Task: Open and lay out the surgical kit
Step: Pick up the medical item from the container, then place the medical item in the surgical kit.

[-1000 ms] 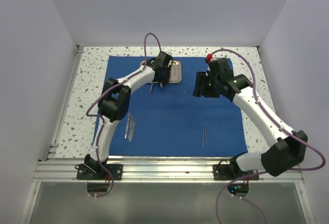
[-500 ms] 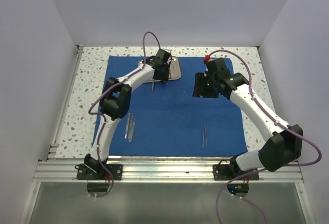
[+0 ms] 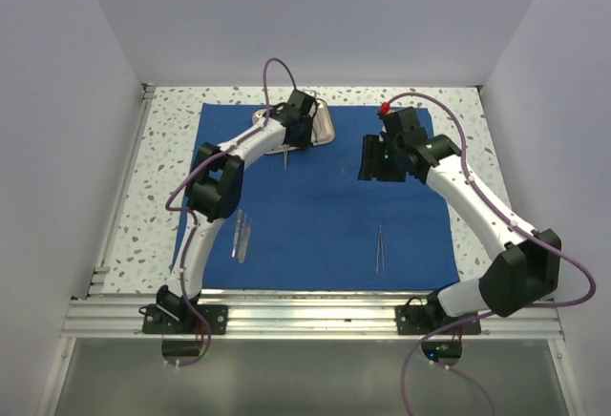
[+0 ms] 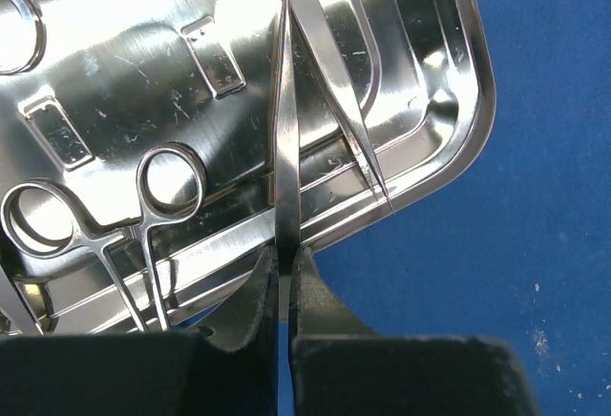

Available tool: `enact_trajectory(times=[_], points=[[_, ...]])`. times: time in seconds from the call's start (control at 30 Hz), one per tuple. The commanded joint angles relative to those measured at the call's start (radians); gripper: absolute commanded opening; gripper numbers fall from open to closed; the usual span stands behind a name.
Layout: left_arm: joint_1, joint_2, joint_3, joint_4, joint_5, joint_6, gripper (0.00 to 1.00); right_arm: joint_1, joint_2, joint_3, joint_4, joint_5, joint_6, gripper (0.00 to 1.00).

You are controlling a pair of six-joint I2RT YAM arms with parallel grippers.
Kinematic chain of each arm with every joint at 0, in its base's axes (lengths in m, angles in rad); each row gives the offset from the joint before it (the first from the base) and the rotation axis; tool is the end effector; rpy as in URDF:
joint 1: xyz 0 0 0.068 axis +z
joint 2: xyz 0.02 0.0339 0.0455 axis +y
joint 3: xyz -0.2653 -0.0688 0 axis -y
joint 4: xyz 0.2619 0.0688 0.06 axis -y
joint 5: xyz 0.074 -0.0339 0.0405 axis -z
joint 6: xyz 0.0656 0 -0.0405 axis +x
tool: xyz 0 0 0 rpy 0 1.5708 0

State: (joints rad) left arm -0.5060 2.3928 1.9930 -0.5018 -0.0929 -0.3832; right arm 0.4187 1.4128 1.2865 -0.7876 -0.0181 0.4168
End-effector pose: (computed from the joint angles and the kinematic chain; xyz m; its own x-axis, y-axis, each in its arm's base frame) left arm 0.4975 -0.2687 0.1382 -0.7979 0.0165 -0.6026 0.1444 0.9758 -0.1645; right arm 0.3018 0.1356 0.2915 -0.8302 0.0736 -0.5526 -0.0880 0.9615 0.2603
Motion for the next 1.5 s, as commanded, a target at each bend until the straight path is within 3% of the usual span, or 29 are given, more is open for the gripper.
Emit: enact_trajectory(times=[0.0, 0.33, 0.47, 0.63, 0.8, 1.07, 1.27, 1.47], points=[[0.021, 0.003, 0.000, -0.017, -0.031, 0.015, 0.00, -0.004, 0.009, 0.039, 0.010, -0.023, -0.015, 0.57], [0.020, -0.129, 0.121, -0.078, -0.018, 0.053, 0.00, -0.003, 0.008, 0.120, 0.024, -0.037, -0.009, 0.57], [0.021, -0.196, 0.148, -0.121, 0.065, 0.049, 0.00, -0.003, 0.002, 0.148, 0.050, -0.066, 0.022, 0.58], [0.009, -0.358, -0.023, -0.081, 0.246, 0.014, 0.00, -0.003, 0.006, 0.151, 0.119, -0.124, 0.097, 0.58], [-0.043, -0.513, -0.296, 0.028, 0.289, -0.103, 0.00, -0.004, -0.027, 0.132, 0.171, -0.140, 0.148, 0.58], [-0.290, -0.679, -0.585, 0.129, 0.098, -0.456, 0.00, -0.006, -0.195, 0.166, -0.011, 0.173, 0.206, 0.59], [-0.476, -0.600, -0.488, -0.044, -0.051, -0.640, 0.00, -0.005, -0.386, 0.151, -0.165, 0.314, 0.254, 0.62], [-0.638, -0.469, -0.418, -0.115, -0.128, -0.802, 0.00, -0.004, -0.494, 0.136, -0.307, 0.334, 0.244, 0.64]])
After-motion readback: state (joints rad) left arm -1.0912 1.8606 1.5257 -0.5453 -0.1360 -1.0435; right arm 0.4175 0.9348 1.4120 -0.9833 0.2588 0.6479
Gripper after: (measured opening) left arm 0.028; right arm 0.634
